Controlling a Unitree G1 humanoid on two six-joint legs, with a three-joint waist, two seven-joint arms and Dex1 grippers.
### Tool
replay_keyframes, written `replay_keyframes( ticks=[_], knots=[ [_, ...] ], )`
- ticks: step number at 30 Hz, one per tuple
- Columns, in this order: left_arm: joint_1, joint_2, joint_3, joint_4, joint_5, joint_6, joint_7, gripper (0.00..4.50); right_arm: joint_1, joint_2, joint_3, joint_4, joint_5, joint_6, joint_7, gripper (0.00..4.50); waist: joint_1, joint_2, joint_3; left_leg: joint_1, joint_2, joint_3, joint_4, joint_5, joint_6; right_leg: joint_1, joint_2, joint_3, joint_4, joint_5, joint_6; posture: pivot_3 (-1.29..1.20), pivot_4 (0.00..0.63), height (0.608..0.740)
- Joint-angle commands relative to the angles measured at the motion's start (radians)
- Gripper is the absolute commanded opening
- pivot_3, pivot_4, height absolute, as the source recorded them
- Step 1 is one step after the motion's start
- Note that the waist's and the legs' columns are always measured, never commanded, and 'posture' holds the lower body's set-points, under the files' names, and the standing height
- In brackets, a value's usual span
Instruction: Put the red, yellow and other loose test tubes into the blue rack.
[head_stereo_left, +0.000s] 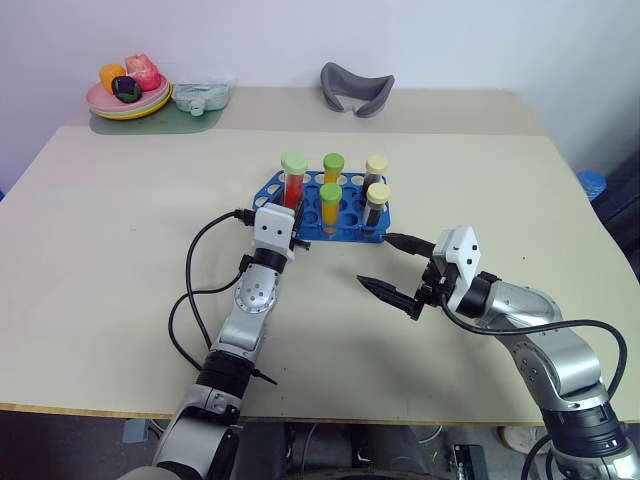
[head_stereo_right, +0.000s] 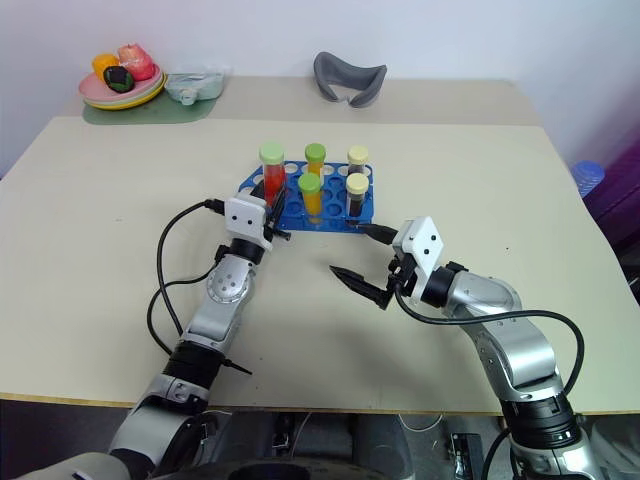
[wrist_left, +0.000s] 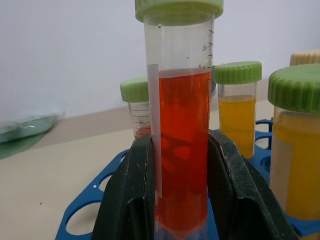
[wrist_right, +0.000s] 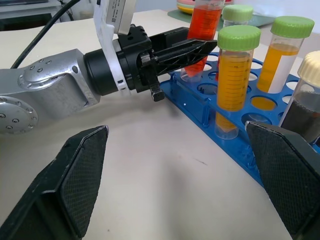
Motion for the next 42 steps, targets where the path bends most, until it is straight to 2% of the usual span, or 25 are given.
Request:
replay_keyframes(
  ticks=[1, 24, 33, 38, 42],
  knots=[
    [-0.004, -0.008, 0.017, 0.009, -0.004, -0.059, -0.011, 0.94, 0.0, -0.006, -0.025, -0.056, 0.015, 0.001, -0.005, 4.5, 0.0, 0.0, 0.0, 0.0, 0.0, 0.0, 0.0, 0.0, 0.0, 0.0, 0.0, 0.0, 0.0, 0.0, 0.0, 0.0, 0.15, 0.735],
    [-0.015, -0.018, 0.058, 0.156, -0.005, -0.207, -0.037, 0.94, 0.0, 0.001, -0.016, -0.071, 0.018, 0.016, -0.01, 4.5, 0.0, 0.0, 0.0, 0.0, 0.0, 0.0, 0.0, 0.0, 0.0, 0.0, 0.0, 0.0, 0.0, 0.0, 0.0, 0.0, 0.15, 0.735],
    [-0.032, 0.018, 0.051, 0.201, 0.083, -0.259, 0.015, 0.94, 0.008, 0.002, -0.015, -0.081, 0.022, 0.021, -0.017, 4.5, -0.001, 0.0, 0.0, 0.0, 0.0, 0.0, 0.0, 0.0, 0.0, 0.0, 0.0, 0.0, 0.0, 0.0, 0.0, 0.0, 0.15, 0.735],
    [-0.02, -0.027, 0.075, 0.184, -0.022, -0.211, -0.043, 0.94, 0.007, 0.003, -0.011, -0.081, 0.023, 0.022, -0.019, 4.5, -0.001, 0.001, -0.001, 0.001, 0.0, 0.0, 0.0, 0.0, 0.0, 0.0, 0.0, 0.0, 0.0, 0.0, 0.0, 0.0, 0.15, 0.735],
    [-0.016, -0.025, 0.075, 0.185, 0.003, -0.218, -0.03, 0.94, 0.006, 0.004, -0.011, -0.079, 0.022, 0.021, -0.018, 4.5, -0.001, 0.001, -0.001, 0.001, 0.0, 0.0, 0.0, 0.0, 0.0, 0.001, 0.0, 0.0, 0.0, 0.0, 0.0, 0.0, 0.15, 0.735]
  ],
)
